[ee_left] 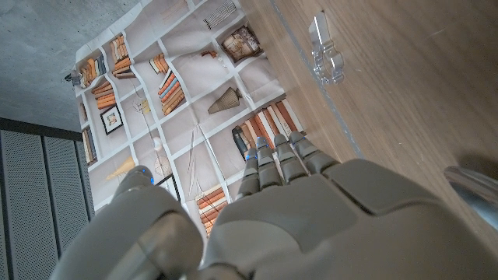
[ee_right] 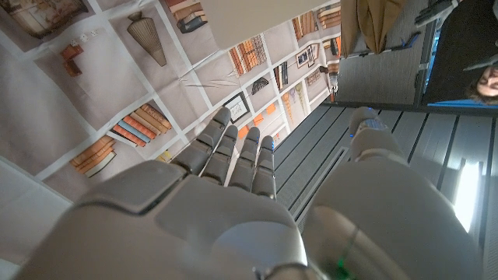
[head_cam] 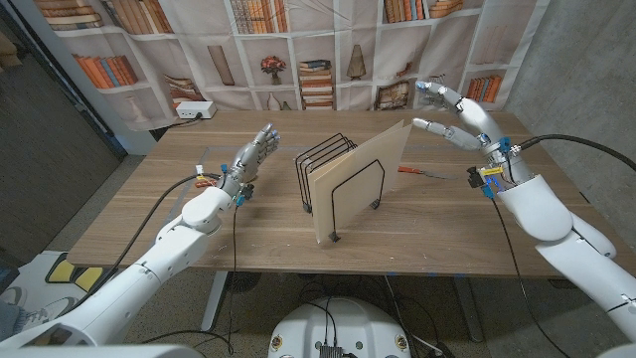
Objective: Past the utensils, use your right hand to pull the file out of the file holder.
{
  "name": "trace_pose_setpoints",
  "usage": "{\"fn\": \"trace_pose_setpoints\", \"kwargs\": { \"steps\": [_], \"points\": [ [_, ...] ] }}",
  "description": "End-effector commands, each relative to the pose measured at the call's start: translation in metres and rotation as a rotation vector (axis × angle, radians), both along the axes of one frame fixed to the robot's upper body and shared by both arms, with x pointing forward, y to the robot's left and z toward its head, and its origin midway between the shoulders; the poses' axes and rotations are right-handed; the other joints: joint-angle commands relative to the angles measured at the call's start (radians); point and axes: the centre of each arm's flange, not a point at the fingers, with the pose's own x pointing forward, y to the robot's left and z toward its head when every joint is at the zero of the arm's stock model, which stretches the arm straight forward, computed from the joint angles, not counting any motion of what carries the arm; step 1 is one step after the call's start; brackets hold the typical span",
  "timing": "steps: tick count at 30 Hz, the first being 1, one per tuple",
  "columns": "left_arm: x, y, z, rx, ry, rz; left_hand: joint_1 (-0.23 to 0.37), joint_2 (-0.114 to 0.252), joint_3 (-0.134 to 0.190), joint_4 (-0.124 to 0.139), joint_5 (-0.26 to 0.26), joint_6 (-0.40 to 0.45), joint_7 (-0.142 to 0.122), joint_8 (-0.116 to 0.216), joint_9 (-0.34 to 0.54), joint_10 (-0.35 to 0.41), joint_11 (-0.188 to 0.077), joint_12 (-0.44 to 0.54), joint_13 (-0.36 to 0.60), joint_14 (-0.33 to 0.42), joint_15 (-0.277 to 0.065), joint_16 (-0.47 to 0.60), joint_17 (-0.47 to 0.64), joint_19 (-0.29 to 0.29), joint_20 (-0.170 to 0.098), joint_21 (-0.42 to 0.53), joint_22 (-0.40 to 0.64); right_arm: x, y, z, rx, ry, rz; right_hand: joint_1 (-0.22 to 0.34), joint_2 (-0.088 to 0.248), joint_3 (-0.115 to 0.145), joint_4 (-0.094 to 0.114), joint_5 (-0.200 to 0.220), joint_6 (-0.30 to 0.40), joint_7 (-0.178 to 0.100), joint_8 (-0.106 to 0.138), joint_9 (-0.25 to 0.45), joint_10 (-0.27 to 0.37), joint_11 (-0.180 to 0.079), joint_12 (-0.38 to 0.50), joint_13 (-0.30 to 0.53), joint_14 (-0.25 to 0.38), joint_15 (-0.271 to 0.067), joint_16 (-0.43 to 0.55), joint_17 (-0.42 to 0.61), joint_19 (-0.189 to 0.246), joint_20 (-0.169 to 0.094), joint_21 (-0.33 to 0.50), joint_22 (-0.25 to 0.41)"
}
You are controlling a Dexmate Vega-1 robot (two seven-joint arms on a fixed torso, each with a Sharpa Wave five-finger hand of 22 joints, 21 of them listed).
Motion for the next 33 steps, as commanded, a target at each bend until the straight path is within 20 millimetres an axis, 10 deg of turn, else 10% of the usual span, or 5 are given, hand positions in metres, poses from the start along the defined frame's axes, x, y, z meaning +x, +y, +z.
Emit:
{"fn": "trace_pose_setpoints", "kwargs": {
  "steps": [1,11,33],
  "points": [
    [-0.009,-0.009,0.001,0.001,0.001,-0.003,0.001,0.004,-0.005,0.005,0.006,0.011,-0.009,0.002,0.005,0.005,-0.003,-0.005,0.003,0.004,-0.008,-0.004,0.003,-0.005,0.002,-0.002,0.005,-0.018,0.01,0.009,-0.28,-0.041,-0.284,0.037,0.0,0.014,0.006,0.007,0.005,-0.026,0.001,0.004,-0.022,-0.028,-0.011,0.004,-0.003,-0.048,-0.001,0.002,0.01,-0.064,-0.009,0.006],
    [-0.008,-0.01,-0.003,-0.007,0.018,-0.004,0.004,0.011,-0.007,0.007,0.005,0.002,-0.02,-0.006,0.005,0.015,-0.027,-0.006,0.003,0.023,-0.023,-0.001,0.003,0.005,-0.006,-0.005,0.005,-0.029,0.024,0.021,-0.429,-0.091,-0.394,0.098,0.011,0.033,0.014,-0.002,-0.002,-0.053,-0.005,0.005,-0.008,-0.016,-0.002,0.003,0.048,-0.073,0.01,0.006,0.111,-0.098,0.01,0.012],
    [-0.005,-0.014,-0.003,0.007,0.033,-0.016,0.007,0.016,-0.011,0.008,0.004,0.004,-0.019,-0.009,0.006,0.015,-0.023,-0.011,0.004,0.027,-0.018,-0.004,0.003,0.01,-0.01,-0.009,0.005,-0.032,0.066,0.047,-0.731,-0.133,-0.487,0.21,0.037,0.07,0.004,-0.017,0.002,-0.076,-0.007,0.005,-0.015,-0.037,-0.007,0.003,0.012,-0.075,-0.005,0.003,0.089,-0.095,-0.024,0.008]
  ]
}}
